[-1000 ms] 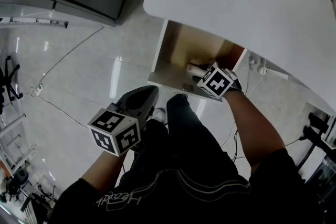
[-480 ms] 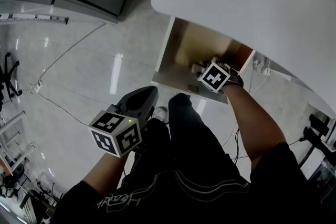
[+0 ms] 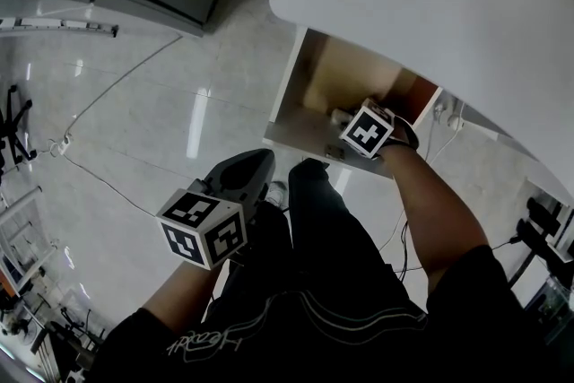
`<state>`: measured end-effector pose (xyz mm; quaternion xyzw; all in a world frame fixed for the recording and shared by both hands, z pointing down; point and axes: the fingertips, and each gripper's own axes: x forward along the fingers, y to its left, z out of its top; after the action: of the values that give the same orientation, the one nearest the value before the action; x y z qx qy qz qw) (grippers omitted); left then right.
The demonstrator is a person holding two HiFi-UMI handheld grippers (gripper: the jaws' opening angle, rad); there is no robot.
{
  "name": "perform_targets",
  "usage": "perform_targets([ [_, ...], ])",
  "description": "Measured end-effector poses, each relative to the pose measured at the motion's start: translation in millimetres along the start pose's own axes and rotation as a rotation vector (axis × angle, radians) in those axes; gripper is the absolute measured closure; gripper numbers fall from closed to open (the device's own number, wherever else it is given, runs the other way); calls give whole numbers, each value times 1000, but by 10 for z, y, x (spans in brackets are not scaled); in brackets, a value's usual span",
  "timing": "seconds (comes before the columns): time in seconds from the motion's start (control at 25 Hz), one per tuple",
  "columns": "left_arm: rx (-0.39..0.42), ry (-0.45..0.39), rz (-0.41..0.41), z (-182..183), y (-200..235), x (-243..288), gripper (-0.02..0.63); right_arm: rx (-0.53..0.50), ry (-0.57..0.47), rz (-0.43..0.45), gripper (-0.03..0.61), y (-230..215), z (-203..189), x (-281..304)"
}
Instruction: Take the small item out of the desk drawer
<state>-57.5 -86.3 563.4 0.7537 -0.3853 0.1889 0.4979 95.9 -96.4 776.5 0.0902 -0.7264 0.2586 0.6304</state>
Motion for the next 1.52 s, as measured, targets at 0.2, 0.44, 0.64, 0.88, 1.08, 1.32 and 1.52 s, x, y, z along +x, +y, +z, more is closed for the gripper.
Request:
perform_targets([
  [0.2, 2, 1, -2, -12, 24, -22, 592, -9, 4, 8, 449, 45, -1, -17],
  [0.44, 0, -9, 4, 20, 65, -79, 592, -21, -10, -38, 456, 38, 6, -61],
  [0.64, 7, -20, -7, 63, -4, -155, 592, -8, -42, -65, 456, 44, 56, -229],
  [0.88, 27, -27, -22, 125, -135, -253, 592, 50, -104, -76, 457, 117, 86, -465],
  [1.08, 51, -50, -46, 204, -322, -384, 592, 111, -150, -100, 457, 256, 40, -817],
  [1.32, 106, -68, -68, 295, -544, -704, 592, 163, -268, -150, 457, 507, 103, -1428],
  [1.52, 178, -97, -81, 436, -691, -1096, 592, 242, -411, -167, 457, 861, 199, -2008],
])
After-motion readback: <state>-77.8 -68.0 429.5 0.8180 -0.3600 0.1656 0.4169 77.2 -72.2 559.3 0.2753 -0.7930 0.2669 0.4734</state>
